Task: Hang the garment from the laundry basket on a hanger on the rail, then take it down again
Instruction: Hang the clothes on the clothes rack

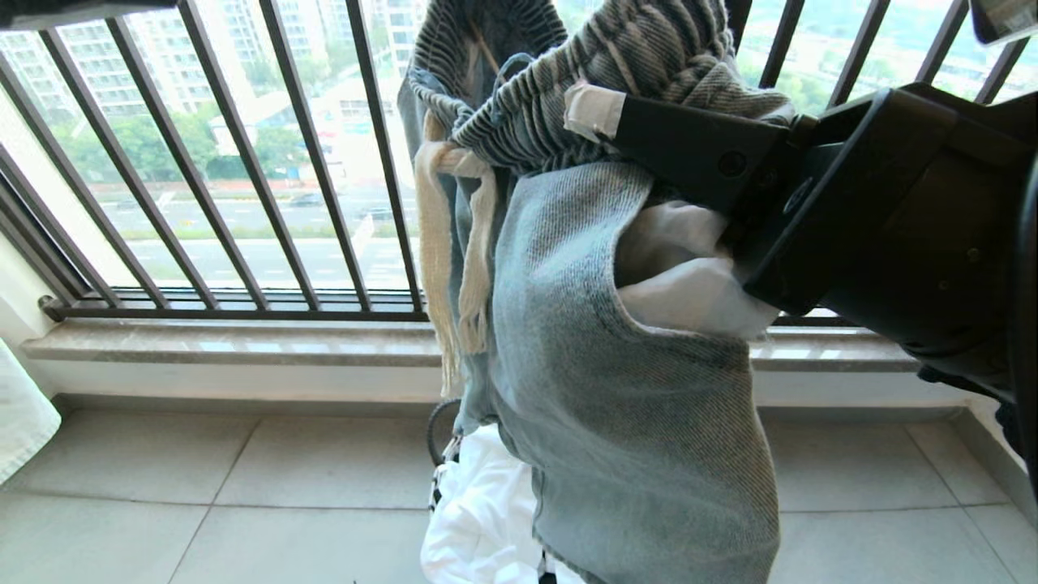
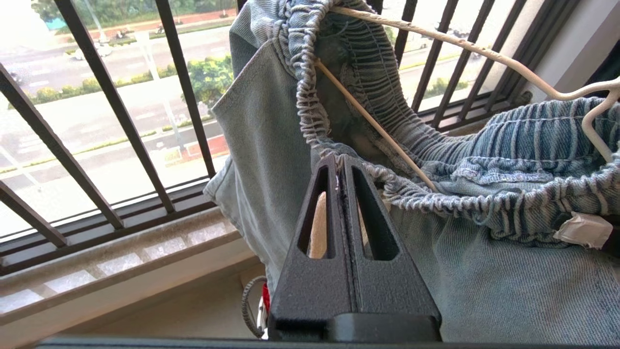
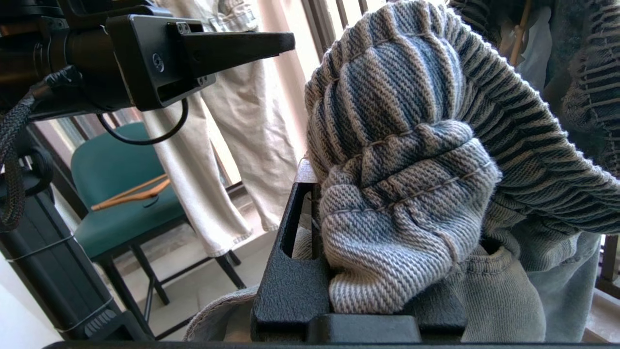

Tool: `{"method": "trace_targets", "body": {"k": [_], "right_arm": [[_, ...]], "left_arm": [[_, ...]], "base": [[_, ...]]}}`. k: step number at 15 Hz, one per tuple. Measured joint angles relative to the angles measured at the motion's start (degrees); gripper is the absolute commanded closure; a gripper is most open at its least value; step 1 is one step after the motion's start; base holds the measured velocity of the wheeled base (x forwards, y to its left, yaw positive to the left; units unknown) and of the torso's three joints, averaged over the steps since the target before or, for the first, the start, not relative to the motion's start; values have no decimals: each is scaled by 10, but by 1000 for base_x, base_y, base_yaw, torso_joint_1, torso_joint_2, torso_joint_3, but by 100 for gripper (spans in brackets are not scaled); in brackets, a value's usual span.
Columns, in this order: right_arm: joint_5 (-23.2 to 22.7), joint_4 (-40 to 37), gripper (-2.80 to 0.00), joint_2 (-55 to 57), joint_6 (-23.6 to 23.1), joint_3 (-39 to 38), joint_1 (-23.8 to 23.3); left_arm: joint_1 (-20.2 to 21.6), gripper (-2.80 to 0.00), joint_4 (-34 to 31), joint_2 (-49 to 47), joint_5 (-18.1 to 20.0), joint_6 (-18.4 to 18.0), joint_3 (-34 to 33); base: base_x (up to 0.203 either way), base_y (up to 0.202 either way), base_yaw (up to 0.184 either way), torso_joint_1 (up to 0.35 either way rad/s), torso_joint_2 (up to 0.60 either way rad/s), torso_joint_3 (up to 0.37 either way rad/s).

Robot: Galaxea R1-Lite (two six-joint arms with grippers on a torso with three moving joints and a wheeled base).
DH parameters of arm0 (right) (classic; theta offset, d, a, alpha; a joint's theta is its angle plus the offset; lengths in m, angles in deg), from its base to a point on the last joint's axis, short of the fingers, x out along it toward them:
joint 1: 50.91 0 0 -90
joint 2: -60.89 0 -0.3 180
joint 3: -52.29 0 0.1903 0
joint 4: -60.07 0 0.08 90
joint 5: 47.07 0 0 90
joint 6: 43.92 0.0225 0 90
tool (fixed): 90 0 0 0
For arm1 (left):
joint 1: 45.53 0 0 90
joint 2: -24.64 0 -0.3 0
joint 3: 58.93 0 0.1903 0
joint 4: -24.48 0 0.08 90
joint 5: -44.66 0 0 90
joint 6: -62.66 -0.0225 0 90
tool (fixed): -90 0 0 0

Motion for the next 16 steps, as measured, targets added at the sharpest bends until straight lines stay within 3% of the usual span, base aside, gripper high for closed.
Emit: {"method": "trace_targets", "body": {"k": [9, 16], "right_arm": [[0, 0, 0, 1, 0, 1, -2], [0, 0, 0, 0, 0, 1, -2]], "left_arm": [[0, 0, 0, 4, 0, 1, -1], [2, 0, 34, 30, 15, 3, -24]], "base": [[0, 0, 0, 3, 2, 202], [0, 0, 0, 3, 0, 41]]}}
